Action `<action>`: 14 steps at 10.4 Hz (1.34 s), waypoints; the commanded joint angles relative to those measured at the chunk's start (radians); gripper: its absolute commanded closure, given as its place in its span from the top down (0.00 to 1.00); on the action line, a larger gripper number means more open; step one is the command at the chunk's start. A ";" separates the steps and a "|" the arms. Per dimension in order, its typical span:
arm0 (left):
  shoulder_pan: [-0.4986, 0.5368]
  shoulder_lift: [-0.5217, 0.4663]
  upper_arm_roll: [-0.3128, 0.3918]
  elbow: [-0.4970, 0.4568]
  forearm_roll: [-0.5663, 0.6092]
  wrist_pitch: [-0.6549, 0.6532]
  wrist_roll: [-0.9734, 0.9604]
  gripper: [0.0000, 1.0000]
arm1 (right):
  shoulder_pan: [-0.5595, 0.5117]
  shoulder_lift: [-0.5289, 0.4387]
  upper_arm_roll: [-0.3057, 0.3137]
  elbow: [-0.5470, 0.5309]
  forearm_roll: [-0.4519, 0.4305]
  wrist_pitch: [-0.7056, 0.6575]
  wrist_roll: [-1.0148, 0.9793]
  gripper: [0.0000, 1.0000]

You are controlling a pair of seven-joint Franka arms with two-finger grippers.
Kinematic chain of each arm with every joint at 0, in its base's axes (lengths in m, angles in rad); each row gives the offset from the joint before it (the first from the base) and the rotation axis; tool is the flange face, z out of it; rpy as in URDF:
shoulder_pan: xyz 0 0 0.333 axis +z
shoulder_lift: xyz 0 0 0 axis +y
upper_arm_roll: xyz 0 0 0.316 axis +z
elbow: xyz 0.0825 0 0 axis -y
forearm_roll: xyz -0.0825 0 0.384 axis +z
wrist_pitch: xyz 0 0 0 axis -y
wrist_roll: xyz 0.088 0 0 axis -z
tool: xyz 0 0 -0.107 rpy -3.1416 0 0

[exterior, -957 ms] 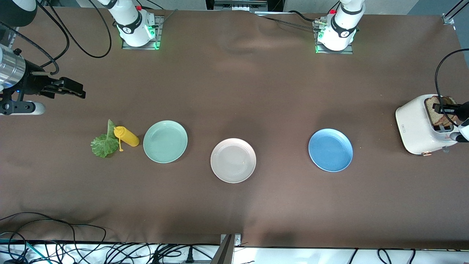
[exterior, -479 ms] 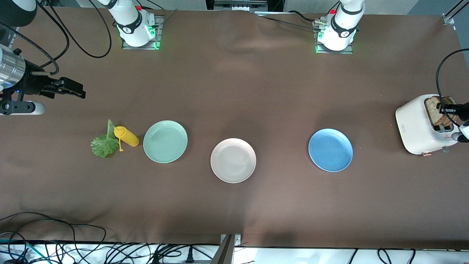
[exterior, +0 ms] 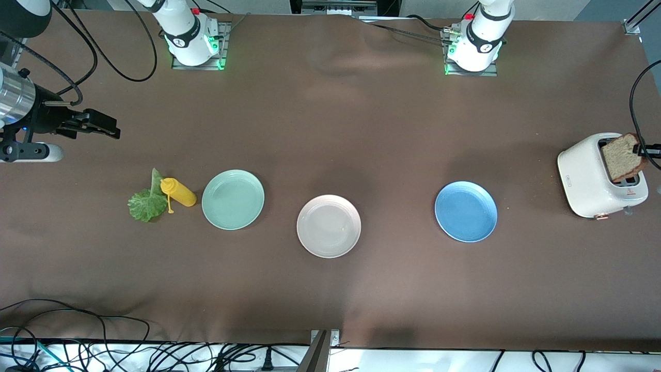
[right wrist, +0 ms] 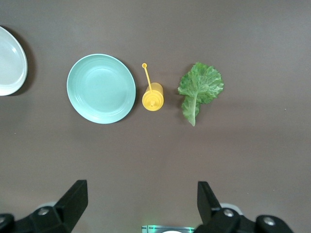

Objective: Make sandwich on beige plate with both arms
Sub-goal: 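Lift the bread slice up out of the toaster with the left gripper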

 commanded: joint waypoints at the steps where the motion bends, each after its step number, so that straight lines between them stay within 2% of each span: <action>1: -0.005 -0.054 -0.026 0.014 0.009 -0.033 0.023 0.00 | -0.004 -0.008 -0.003 -0.009 0.016 0.005 -0.005 1.00; 4: -0.010 -0.057 -0.028 0.061 -0.160 -0.047 -0.042 0.00 | -0.004 -0.008 -0.003 -0.009 0.016 0.005 -0.005 1.00; 7: -0.060 -0.057 -0.074 0.083 -0.278 -0.055 -0.261 0.00 | -0.002 -0.008 -0.001 -0.009 0.016 0.005 -0.005 1.00; 9: -0.126 -0.045 -0.127 0.083 -0.309 -0.042 -0.438 0.00 | -0.004 -0.008 -0.003 -0.009 0.016 0.005 -0.005 1.00; 11: -0.221 -0.007 -0.128 0.083 -0.408 -0.020 -0.579 0.00 | -0.002 -0.008 -0.003 -0.009 0.016 0.005 -0.005 1.00; 14: -0.392 0.058 -0.128 0.080 -0.549 0.091 -0.820 0.00 | -0.004 -0.008 -0.003 -0.009 0.016 0.005 -0.004 1.00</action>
